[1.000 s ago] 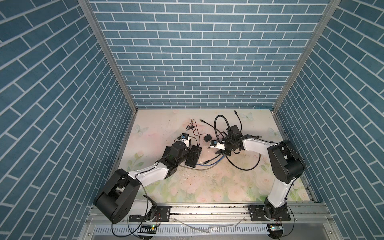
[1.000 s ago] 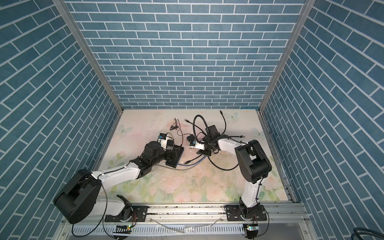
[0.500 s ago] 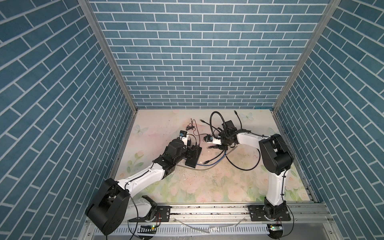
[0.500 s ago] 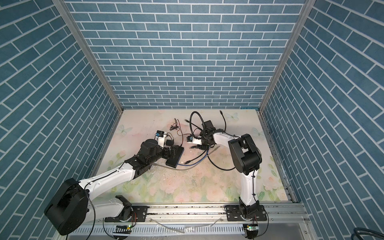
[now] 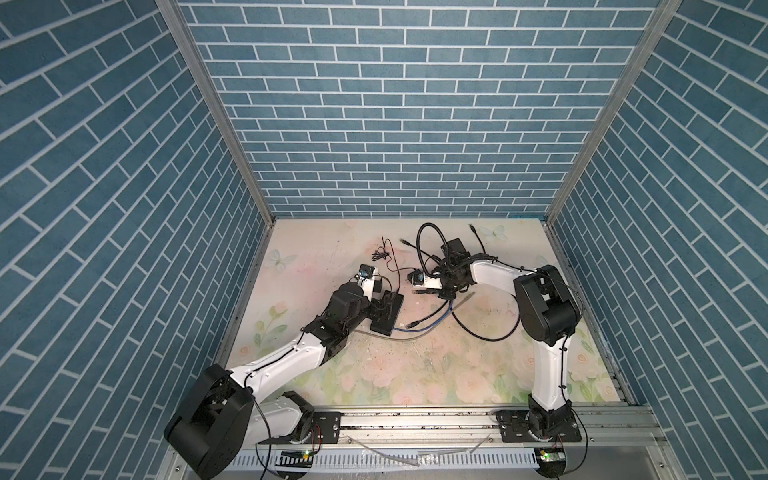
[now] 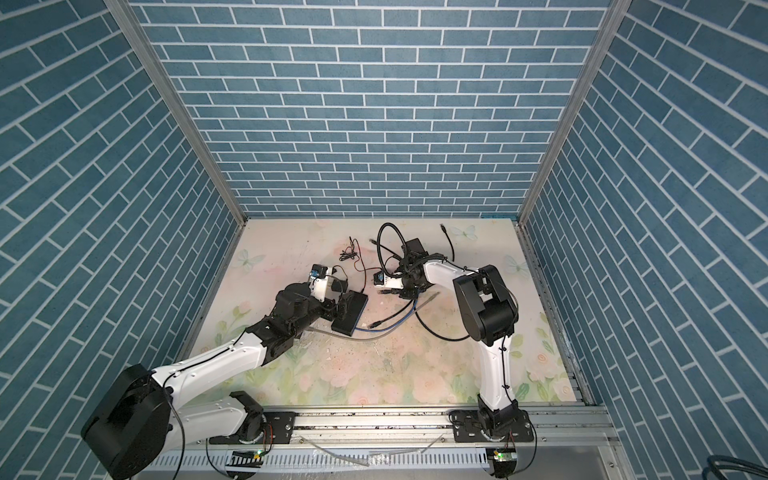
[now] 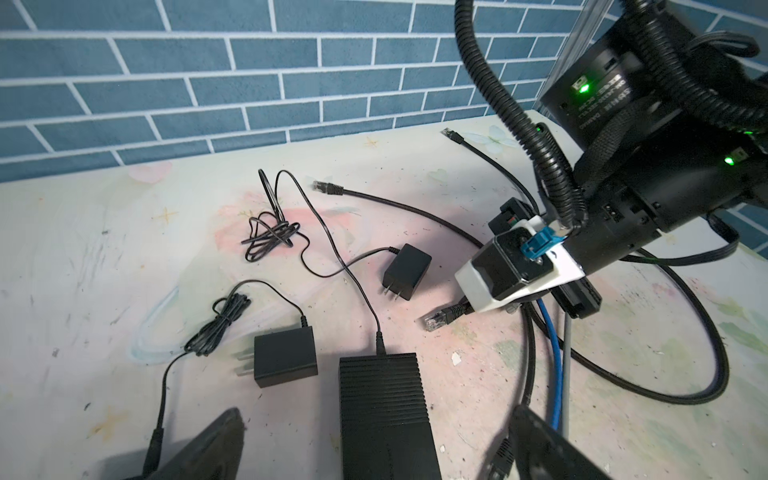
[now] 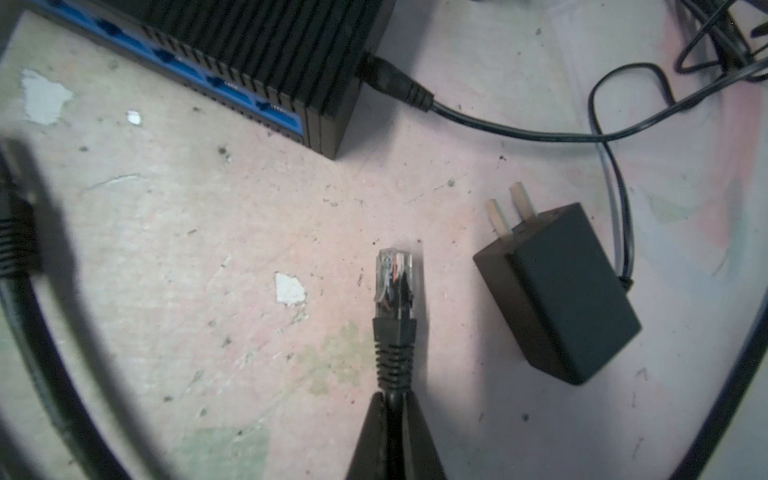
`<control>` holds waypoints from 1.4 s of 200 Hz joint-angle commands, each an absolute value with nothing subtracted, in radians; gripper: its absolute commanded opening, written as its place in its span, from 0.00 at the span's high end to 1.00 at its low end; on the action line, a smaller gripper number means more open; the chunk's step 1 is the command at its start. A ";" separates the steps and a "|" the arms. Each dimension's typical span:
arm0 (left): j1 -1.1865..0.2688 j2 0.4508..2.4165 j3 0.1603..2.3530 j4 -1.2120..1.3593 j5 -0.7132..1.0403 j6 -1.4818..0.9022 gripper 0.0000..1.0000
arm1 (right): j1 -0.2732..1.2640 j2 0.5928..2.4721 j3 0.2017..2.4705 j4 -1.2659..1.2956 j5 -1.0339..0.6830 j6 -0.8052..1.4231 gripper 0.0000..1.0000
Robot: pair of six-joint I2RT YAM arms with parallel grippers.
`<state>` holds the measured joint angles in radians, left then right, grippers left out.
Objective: Insert the plug into the switch port
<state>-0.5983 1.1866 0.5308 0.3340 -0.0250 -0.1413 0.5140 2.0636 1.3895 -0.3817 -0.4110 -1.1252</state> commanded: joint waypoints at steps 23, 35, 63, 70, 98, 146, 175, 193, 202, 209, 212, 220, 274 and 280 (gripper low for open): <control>-0.606 1.166 0.534 0.333 -0.003 0.036 0.00 | 0.508 2.023 1.431 -0.423 -0.435 -1.176 0.99; -0.606 1.159 0.528 0.348 -0.004 0.059 0.01 | 0.504 1.995 1.439 -0.452 -0.446 -1.176 1.00; -0.614 1.153 0.524 0.356 0.032 0.170 0.02 | 0.491 1.950 1.511 -0.599 -0.484 -1.137 1.00; -0.620 1.153 0.525 0.352 0.025 0.199 0.02 | 0.488 1.940 1.527 -0.626 -0.490 -1.112 1.00; -0.645 1.144 0.501 0.386 0.026 0.323 0.02 | 0.483 1.893 1.560 -0.738 -0.536 -1.060 1.00; -0.669 1.135 0.483 0.424 0.089 0.454 0.02 | 0.483 1.794 1.493 -0.794 -0.643 -0.986 1.00; -0.686 1.156 0.479 0.477 0.120 0.496 0.04 | 0.483 1.750 1.434 -0.807 -0.706 -0.984 1.00; -0.706 1.184 0.477 0.521 0.130 0.524 0.08 | 0.483 1.748 1.420 -0.830 -0.739 -0.985 1.00; -0.719 1.201 0.481 0.536 0.136 0.548 0.11 | 0.483 1.749 1.410 -0.836 -0.752 -0.983 1.00; -0.730 1.214 0.484 0.545 0.140 0.565 0.13 | 0.483 1.750 1.405 -0.838 -0.763 -0.985 1.00; -0.733 1.219 0.485 0.550 0.143 0.574 0.14 | 0.483 1.750 1.401 -0.839 -0.766 -0.986 1.00; -0.742 1.235 0.488 0.557 0.154 0.598 0.16 | 0.484 1.753 1.398 -0.844 -0.775 -0.989 1.00; -0.759 1.306 0.510 0.577 0.178 0.700 0.34 | 0.483 1.773 1.408 -0.896 -0.814 -1.008 1.00; -0.760 1.311 0.516 0.575 0.181 0.704 0.37 | 0.483 1.775 1.409 -0.904 -0.819 -1.015 1.00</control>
<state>-0.7532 1.2945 0.4923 0.5457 0.1596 0.6476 0.4839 1.7672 1.4200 -0.8310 -0.7578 -0.9913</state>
